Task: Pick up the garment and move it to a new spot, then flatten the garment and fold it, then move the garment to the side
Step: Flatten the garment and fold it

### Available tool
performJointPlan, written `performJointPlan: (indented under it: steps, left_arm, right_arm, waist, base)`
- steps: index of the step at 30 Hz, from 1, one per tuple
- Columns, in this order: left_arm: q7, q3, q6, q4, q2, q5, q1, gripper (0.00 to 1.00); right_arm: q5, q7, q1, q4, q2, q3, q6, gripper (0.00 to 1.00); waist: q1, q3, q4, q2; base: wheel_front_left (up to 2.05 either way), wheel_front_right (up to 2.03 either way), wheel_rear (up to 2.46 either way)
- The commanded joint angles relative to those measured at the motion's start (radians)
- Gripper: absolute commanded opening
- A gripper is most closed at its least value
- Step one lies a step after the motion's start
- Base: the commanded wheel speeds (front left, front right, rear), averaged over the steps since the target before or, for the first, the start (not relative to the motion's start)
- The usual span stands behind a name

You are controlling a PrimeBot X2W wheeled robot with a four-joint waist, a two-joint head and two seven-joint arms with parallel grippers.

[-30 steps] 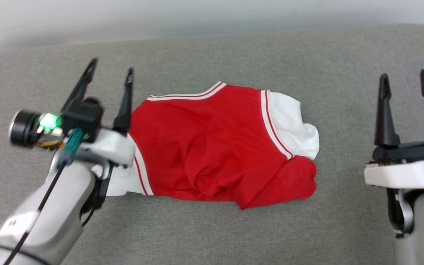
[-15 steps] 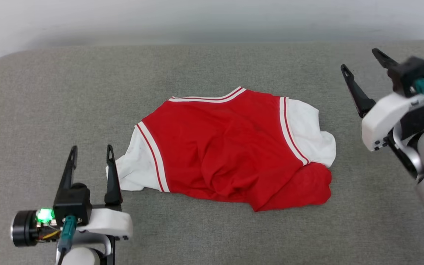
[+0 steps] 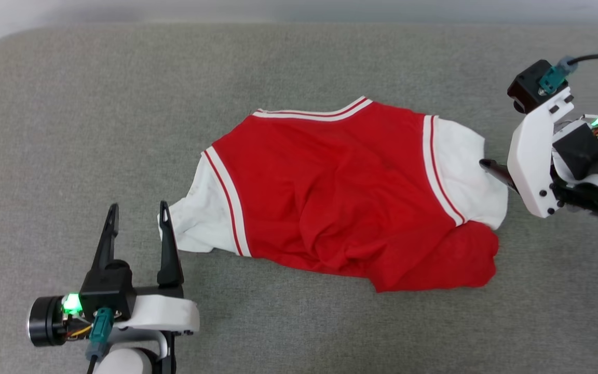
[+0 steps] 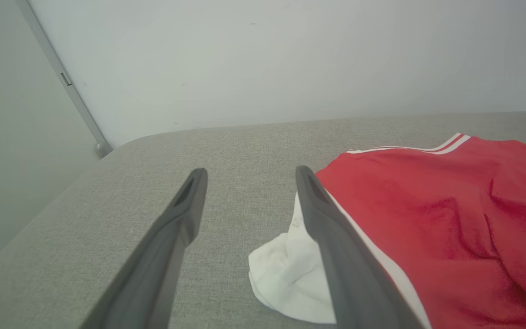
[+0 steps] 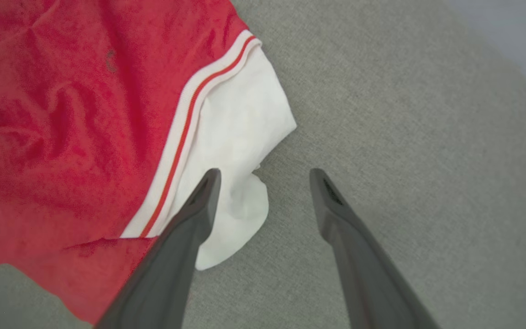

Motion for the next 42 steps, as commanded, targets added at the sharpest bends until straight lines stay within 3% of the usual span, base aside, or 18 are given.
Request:
performJointPlan:
  steps: [1,7,12,13,14,15,21,29,32,36,37,38,39,42]
  left_arm:
    - [-0.002,0.009,-0.009,-0.003,-0.010,0.013,-0.017,1.00]
    - [-0.002,0.047,-0.055,0.001,-0.061,0.057,-0.043,1.00]
    - [-0.002,0.072,-0.088,0.012,-0.102,0.087,-0.055,1.00]
    - [-0.002,0.077,-0.094,0.014,-0.110,0.091,-0.055,1.00]
    - [-0.002,0.082,-0.098,0.016,-0.117,0.095,-0.053,1.00]
    - [-0.002,0.089,-0.104,0.019,-0.122,0.101,-0.050,1.00]
    - [-0.002,0.129,-0.122,0.027,-0.147,0.123,-0.026,1.00]
    - [-0.002,0.162,-0.148,0.013,-0.166,0.148,-0.003,1.00]
    - [-0.002,0.170,-0.159,0.012,-0.164,0.159,-0.008,1.00]
    - [-0.003,0.181,-0.176,0.027,-0.155,0.171,-0.030,1.00]
    - [-0.003,0.182,-0.183,0.037,-0.150,0.173,-0.032,1.00]
    - [-0.003,0.185,-0.187,0.046,-0.147,0.172,-0.038,1.00]
    - [-0.003,0.189,-0.192,0.050,-0.141,0.174,-0.049,1.00]
    - [-0.003,0.194,-0.211,0.078,-0.123,0.180,-0.075,1.00]
  right_arm:
    - [0.012,0.020,-0.029,0.017,-0.001,0.018,-0.001,1.00]
    - [0.066,0.075,-0.083,0.125,0.047,0.076,-0.001,1.00]
    - [0.106,0.069,-0.029,0.206,0.090,0.143,-0.001,1.00]
    - [0.111,0.060,-0.019,0.213,0.092,0.157,0.000,0.96]
    - [0.117,0.046,-0.015,0.214,0.092,0.169,0.000,0.43]
    - [0.121,0.024,-0.017,0.210,0.088,0.175,0.000,0.00]
    - [0.167,-0.117,-0.065,0.143,-0.005,0.158,-0.001,0.00]
    - [0.224,-0.158,-0.011,0.141,-0.138,0.148,-0.001,0.00]
    - [0.240,-0.152,0.020,0.171,-0.160,0.143,-0.001,0.00]
    - [0.263,-0.153,0.067,0.222,-0.140,0.139,-0.001,0.00]
    - [0.267,-0.165,0.077,0.233,-0.132,0.136,-0.001,0.04]
    - [0.265,-0.181,0.081,0.240,-0.123,0.130,-0.001,0.69]
    - [0.263,-0.198,0.081,0.243,-0.116,0.125,-0.001,1.00]
    - [0.233,-0.288,0.074,0.232,-0.110,0.108,-0.001,1.00]
  waist:
    - [0.0000,0.027,0.017,0.0000]
    - [0.0000,0.088,0.040,0.0000]
    - [0.0000,0.112,0.051,0.0000]
    - [0.0000,0.112,0.050,0.0000]
    - [0.0000,0.111,0.048,0.0000]
    - [0.0000,0.108,0.046,0.0000]
    - [0.0000,0.067,0.017,0.0000]
    - [0.0000,0.048,-0.016,0.0000]
    - [0.0000,0.053,-0.023,0.0000]
    - [0.0000,0.053,-0.030,0.0000]
    - [0.0000,0.049,-0.033,0.0000]
    - [0.0000,0.045,-0.035,0.0000]
    - [0.0000,0.041,-0.038,0.0000]
    - [0.0000,0.023,-0.045,0.0000]
  base:
    - [0.00,0.00,0.00]
    - [0.00,0.00,0.00]
    - [0.00,0.00,0.00]
    - [0.00,0.00,0.00]
    - [0.00,0.00,0.00]
    - [0.00,0.00,0.00]
    - [0.00,0.00,0.00]
    - [0.00,0.00,0.00]
    - [0.00,0.00,0.00]
    - [0.00,0.00,0.00]
    - [0.00,0.00,0.00]
    - [0.00,0.00,0.00]
    - [0.00,0.00,0.00]
    - [0.00,0.00,0.00]
